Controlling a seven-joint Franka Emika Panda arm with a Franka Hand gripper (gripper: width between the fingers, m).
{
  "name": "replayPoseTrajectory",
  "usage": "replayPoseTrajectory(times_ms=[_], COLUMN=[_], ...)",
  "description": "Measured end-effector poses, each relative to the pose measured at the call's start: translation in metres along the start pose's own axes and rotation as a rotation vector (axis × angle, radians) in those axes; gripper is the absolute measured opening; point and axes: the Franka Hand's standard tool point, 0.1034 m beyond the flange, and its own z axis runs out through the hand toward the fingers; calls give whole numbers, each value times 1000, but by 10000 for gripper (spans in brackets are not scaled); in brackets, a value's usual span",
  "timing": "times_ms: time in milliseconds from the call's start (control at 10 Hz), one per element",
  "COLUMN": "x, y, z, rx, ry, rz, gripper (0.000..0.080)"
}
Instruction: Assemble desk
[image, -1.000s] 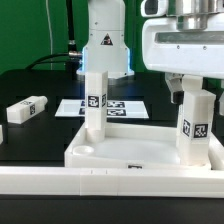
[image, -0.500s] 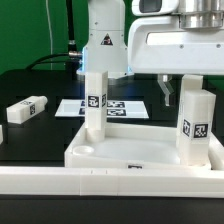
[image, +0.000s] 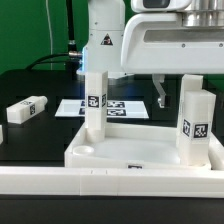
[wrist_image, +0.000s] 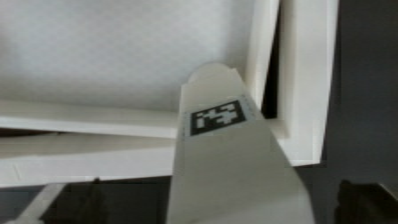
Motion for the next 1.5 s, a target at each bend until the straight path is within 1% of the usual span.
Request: replayPoseTrajectory(times_ms=[200, 400, 600, 800, 900, 1100, 1200, 1300, 1500], x=[0, 0, 0, 0, 0, -1, -1, -2, -2], y=[0, 0, 0, 1, 4, 8, 11, 18, 26], z=[0, 1, 1, 1, 1, 1, 1, 2, 1], rx=[0, 0, 1, 2, 7, 4, 1, -13, -29], ry=[2, 1, 1, 2, 0, -2, 1, 5, 9], rz=[3, 45, 66, 214, 300, 494, 561, 674, 743], gripper=[634, 283, 288, 288, 288, 288, 291, 294, 294])
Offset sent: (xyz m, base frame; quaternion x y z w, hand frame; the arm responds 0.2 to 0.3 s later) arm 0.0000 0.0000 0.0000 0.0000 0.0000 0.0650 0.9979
